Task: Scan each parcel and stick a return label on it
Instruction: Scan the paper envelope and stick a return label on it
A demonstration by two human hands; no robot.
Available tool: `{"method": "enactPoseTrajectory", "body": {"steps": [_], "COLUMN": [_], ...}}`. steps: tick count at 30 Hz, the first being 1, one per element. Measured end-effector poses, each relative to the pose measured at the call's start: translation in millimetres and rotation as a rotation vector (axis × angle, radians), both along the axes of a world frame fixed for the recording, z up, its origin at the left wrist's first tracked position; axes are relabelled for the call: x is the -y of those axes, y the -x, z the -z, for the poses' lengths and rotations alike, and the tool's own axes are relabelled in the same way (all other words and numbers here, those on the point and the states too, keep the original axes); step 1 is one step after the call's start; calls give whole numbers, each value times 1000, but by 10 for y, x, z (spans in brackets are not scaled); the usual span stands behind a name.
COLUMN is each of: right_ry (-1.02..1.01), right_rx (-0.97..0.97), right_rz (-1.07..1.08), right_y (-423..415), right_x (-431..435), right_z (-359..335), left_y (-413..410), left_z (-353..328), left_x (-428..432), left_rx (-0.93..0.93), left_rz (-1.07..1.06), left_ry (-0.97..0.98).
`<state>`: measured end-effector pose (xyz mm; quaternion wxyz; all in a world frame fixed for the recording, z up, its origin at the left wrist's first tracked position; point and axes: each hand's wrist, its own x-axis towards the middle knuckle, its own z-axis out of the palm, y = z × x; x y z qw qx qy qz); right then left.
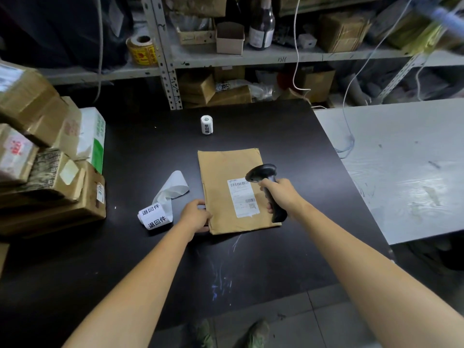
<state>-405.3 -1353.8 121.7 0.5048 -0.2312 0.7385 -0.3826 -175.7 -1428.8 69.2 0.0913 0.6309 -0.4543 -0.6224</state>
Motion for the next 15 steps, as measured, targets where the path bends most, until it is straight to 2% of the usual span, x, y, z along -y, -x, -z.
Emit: {"method": "enactPoseTrajectory", "body": {"steps": [15], "right_ry": [-20], "right_rx": [-74], "right_rz": [9], "right_y": [-141], "right_x": [155], "right_z": [-281], "left_y": [-5], "left_z": [-8], "left_x": [123], "left_rx": [21], "left_rz": [31], "left_ry": [32]}}
